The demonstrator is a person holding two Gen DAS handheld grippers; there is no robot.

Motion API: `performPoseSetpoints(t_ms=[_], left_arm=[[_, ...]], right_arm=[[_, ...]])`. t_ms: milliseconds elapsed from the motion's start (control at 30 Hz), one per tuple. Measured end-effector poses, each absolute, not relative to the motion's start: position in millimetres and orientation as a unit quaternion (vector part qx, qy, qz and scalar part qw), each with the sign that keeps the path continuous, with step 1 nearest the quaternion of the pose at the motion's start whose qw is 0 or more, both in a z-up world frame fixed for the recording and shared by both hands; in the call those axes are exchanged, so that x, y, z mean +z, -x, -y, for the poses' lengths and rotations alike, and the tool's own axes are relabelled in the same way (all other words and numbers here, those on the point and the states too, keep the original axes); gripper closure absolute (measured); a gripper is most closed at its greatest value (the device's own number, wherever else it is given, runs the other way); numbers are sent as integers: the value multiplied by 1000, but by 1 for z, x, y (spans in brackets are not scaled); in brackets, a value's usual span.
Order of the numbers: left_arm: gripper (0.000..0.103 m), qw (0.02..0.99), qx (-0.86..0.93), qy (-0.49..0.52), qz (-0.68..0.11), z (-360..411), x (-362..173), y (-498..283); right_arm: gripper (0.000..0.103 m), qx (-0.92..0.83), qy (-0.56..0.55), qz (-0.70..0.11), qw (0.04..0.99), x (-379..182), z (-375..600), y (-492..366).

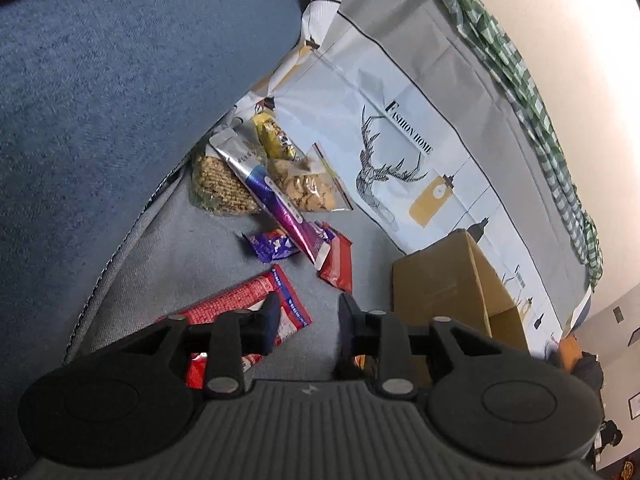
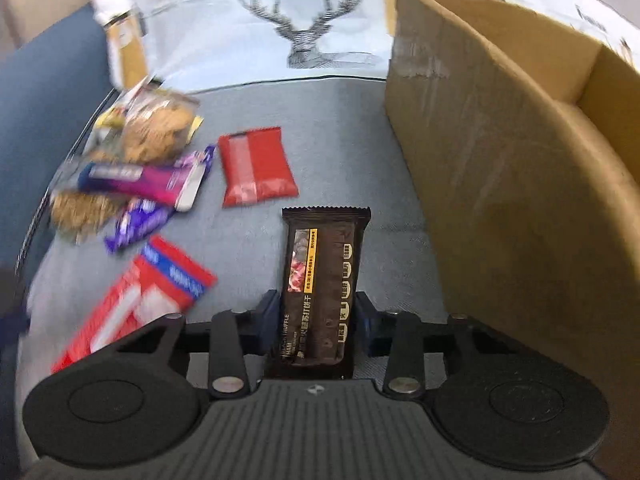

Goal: Organize snacks
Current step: 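Grasp the dark chocolate bar with the right tool while the left tool grasps the red wafer pack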

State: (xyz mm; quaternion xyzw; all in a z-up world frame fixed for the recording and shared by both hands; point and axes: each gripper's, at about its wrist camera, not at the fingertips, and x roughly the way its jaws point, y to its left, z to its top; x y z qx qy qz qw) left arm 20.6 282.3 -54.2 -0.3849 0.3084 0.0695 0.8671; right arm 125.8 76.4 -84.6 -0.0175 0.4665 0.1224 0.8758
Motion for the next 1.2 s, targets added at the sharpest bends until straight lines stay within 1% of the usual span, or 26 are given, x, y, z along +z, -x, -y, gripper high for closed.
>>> performPoseSetpoints(t_ms=[33, 100, 200, 300, 367, 433, 467, 600, 667, 767, 833, 933, 1000, 1033, 1067, 1100, 1133, 1167, 1200], left_arm=[[62, 865, 72, 387, -311, -283, -55, -21], [61, 859, 82, 394, -317, -288, -59, -21], [58, 853, 99, 391, -332, -290, -63, -23], [48, 856, 113, 367, -345, -286, -64, -26], [34, 859, 131, 346, -354, -283, -65, -30], [25, 860, 147, 324, -365, -279, -66, -34], [24, 862, 158, 307, -372, -275, -67, -37], [21, 871, 163, 237, -397, -258, -70, -49], [16, 878, 153, 195, -411, -246, -72, -56], [16, 878, 155, 116, -439, -225, -83, -68], [16, 870, 161, 83, -458, -216, -94, -74], [15, 871, 171, 44, -459, -207, -101, -79], [19, 875, 166, 36, -454, -204, -102, -79], [30, 877, 164, 35, -450, -203, -101, -78], [47, 879, 164, 33, -446, -203, -98, -77], [53, 881, 160, 38, -444, -203, -95, -75], [65, 883, 151, 48, -442, -204, -92, -72], [86, 885, 139, 60, -441, -205, -89, -70], [97, 885, 124, 76, -442, -206, -86, -68]], right_arm=[[62, 133, 30, -463, 876, -83, -75, -120], [62, 170, 60, -456, 872, -79, -69, -102], [62, 226, 78, -458, 856, -73, -57, -73], [62, 269, 99, -453, 844, -65, -42, -44], [62, 286, 115, -440, 844, -61, -34, -30], [62, 293, 130, -421, 849, -60, -26, -16], [62, 290, 132, -416, 852, -62, -22, -13], [62, 272, 84, -425, 859, -71, -12, -18], [62, 272, 77, -421, 862, -73, -11, -20], [61, 282, 77, -419, 860, -75, -7, -21], [61, 289, 75, -420, 857, -76, -5, -21], [58, 296, 82, -419, 854, -79, -4, -18], [56, 302, 88, -426, 849, -83, -4, -18], [55, 304, 92, -425, 847, -85, -4, -17], [55, 307, 97, -422, 848, -85, -4, -15], [55, 310, 105, -418, 848, -86, -4, -14], [55, 312, 109, -415, 848, -85, -5, -14], [55, 313, 110, -414, 848, -85, -6, -14], [56, 313, 107, -415, 848, -85, -6, -15]])
